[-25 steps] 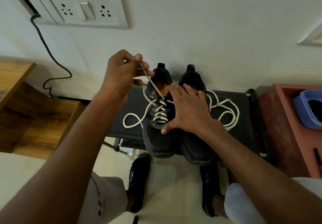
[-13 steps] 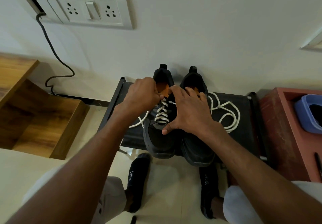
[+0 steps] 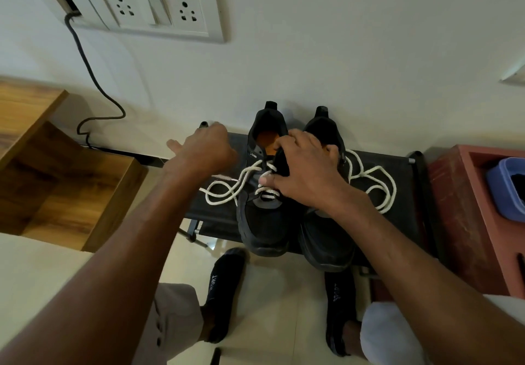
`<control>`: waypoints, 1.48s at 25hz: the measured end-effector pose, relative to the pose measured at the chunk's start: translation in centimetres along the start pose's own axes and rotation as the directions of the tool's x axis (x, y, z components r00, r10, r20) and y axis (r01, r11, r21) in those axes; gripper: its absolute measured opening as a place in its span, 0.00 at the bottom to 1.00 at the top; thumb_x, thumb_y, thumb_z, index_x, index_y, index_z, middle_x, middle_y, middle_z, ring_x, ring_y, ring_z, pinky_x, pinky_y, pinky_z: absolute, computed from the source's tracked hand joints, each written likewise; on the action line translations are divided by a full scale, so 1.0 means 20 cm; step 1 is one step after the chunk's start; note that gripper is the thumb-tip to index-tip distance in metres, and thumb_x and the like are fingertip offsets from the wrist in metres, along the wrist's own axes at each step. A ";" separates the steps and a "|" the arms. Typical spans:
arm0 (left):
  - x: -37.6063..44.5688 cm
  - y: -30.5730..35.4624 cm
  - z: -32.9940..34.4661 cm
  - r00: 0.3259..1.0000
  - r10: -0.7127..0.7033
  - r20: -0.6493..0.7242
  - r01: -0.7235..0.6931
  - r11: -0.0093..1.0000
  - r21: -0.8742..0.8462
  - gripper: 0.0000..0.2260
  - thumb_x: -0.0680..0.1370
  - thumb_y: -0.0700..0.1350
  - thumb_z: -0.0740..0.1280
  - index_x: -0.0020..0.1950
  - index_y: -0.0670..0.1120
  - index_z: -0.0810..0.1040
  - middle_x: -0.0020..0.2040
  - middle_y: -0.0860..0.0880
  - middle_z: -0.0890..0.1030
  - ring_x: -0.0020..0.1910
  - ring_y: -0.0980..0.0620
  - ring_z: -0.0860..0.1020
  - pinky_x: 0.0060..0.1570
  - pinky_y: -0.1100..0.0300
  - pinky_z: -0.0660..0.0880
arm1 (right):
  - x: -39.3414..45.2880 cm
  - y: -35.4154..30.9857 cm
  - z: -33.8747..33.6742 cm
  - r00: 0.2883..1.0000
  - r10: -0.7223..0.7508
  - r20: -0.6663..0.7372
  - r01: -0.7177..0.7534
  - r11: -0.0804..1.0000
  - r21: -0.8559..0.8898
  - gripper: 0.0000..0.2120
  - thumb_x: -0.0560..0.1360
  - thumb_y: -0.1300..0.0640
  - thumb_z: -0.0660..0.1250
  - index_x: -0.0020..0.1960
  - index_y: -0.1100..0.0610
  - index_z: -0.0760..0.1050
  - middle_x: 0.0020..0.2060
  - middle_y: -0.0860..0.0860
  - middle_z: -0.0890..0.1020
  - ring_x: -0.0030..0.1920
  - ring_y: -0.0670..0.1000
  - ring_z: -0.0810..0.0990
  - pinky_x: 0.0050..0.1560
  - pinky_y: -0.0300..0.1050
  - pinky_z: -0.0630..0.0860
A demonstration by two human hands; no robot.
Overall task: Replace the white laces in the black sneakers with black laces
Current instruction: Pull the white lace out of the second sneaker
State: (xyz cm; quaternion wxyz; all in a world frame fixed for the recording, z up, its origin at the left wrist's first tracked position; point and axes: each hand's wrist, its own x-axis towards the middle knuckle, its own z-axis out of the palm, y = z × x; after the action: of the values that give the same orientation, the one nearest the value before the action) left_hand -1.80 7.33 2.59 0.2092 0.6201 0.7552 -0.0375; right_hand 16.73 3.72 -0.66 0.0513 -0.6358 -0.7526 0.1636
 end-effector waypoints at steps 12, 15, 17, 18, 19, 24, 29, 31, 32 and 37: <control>0.04 0.10 0.20 0.954 0.280 0.107 -0.278 0.960 -0.035 0.34 0.70 0.51 0.81 0.69 0.53 0.65 0.54 0.46 0.79 0.51 0.43 0.78 0.51 0.43 0.79 | 0.03 -0.03 0.01 0.988 0.028 -0.152 0.000 0.984 0.177 0.05 0.79 0.56 0.73 0.53 0.52 0.86 0.48 0.48 0.72 0.44 0.45 0.72 0.38 0.30 0.61; 0.03 0.12 0.19 0.952 0.285 0.111 -0.280 0.958 -0.063 0.34 0.68 0.50 0.82 0.66 0.51 0.67 0.54 0.46 0.79 0.51 0.43 0.78 0.51 0.45 0.78 | 0.03 -0.03 0.02 0.984 0.089 -0.154 -0.050 0.968 0.246 0.04 0.78 0.59 0.73 0.49 0.52 0.87 0.46 0.48 0.74 0.37 0.41 0.69 0.36 0.29 0.60; 0.05 0.12 0.18 0.955 0.265 0.131 -0.249 0.960 -0.128 0.29 0.69 0.47 0.82 0.62 0.52 0.68 0.53 0.47 0.78 0.51 0.45 0.77 0.48 0.49 0.77 | 0.04 -0.04 0.02 0.983 0.118 -0.138 -0.072 0.952 0.297 0.05 0.77 0.60 0.72 0.46 0.53 0.87 0.42 0.47 0.80 0.36 0.42 0.75 0.35 0.30 0.64; 0.06 0.11 0.17 0.958 0.252 0.140 -0.228 0.960 -0.164 0.26 0.70 0.44 0.80 0.60 0.53 0.68 0.53 0.47 0.78 0.50 0.47 0.77 0.46 0.52 0.76 | 0.04 -0.04 0.00 0.985 0.135 -0.111 -0.091 0.937 0.336 0.06 0.77 0.60 0.71 0.45 0.53 0.87 0.38 0.45 0.81 0.36 0.43 0.77 0.34 0.30 0.66; 0.07 0.10 0.17 0.959 0.243 0.148 -0.213 0.958 -0.191 0.25 0.70 0.42 0.80 0.58 0.53 0.68 0.53 0.48 0.78 0.49 0.49 0.77 0.44 0.54 0.75 | 0.04 -0.04 -0.01 0.987 0.144 -0.076 -0.108 0.928 0.357 0.07 0.78 0.60 0.70 0.44 0.54 0.86 0.36 0.44 0.81 0.36 0.43 0.79 0.34 0.31 0.68; 0.07 0.09 0.15 0.954 0.235 0.184 -0.187 0.951 -0.245 0.24 0.72 0.39 0.76 0.61 0.51 0.68 0.54 0.47 0.79 0.50 0.49 0.78 0.48 0.53 0.78 | 0.06 -0.05 0.00 1.000 -0.015 -0.020 0.018 0.985 0.172 0.08 0.82 0.52 0.67 0.58 0.50 0.83 0.49 0.48 0.80 0.46 0.48 0.78 0.52 0.45 0.77; 0.06 0.11 0.15 0.951 0.213 0.224 -0.183 0.972 -0.149 0.27 0.72 0.40 0.76 0.63 0.50 0.63 0.53 0.45 0.77 0.50 0.45 0.78 0.50 0.49 0.77 | 0.08 -0.09 0.05 0.995 -0.047 -0.084 0.053 0.996 0.071 0.10 0.82 0.50 0.67 0.60 0.47 0.84 0.49 0.49 0.78 0.58 0.53 0.77 0.67 0.57 0.73; 0.06 0.11 0.17 0.955 0.195 0.225 -0.170 0.978 -0.123 0.28 0.71 0.41 0.76 0.63 0.50 0.62 0.53 0.45 0.77 0.51 0.44 0.78 0.54 0.44 0.79 | 0.08 -0.09 0.10 0.990 0.007 -0.142 0.025 0.976 0.217 0.07 0.79 0.52 0.70 0.53 0.45 0.86 0.47 0.47 0.83 0.52 0.50 0.81 0.64 0.57 0.76; 0.06 0.11 0.17 0.957 0.189 0.220 -0.166 0.979 -0.121 0.29 0.71 0.42 0.76 0.63 0.50 0.61 0.53 0.44 0.77 0.51 0.43 0.78 0.55 0.42 0.80 | 0.08 -0.08 0.10 0.985 0.051 -0.166 0.002 0.953 0.302 0.06 0.78 0.52 0.72 0.52 0.45 0.87 0.47 0.46 0.85 0.50 0.48 0.82 0.62 0.56 0.77; 0.06 0.10 0.16 0.964 0.164 0.211 -0.150 0.985 -0.079 0.38 0.71 0.45 0.81 0.70 0.49 0.59 0.57 0.43 0.77 0.56 0.41 0.78 0.60 0.41 0.77 | 0.06 -0.05 -0.01 0.969 0.241 -0.051 -0.128 0.671 0.730 0.06 0.77 0.58 0.74 0.48 0.50 0.89 0.44 0.42 0.87 0.46 0.41 0.84 0.52 0.38 0.79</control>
State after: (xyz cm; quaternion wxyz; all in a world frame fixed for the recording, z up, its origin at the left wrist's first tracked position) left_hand 0.74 7.83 -0.42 0.3115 0.6635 0.6772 -0.0645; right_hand 15.66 4.71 -0.40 0.3338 -0.6471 -0.5535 0.4043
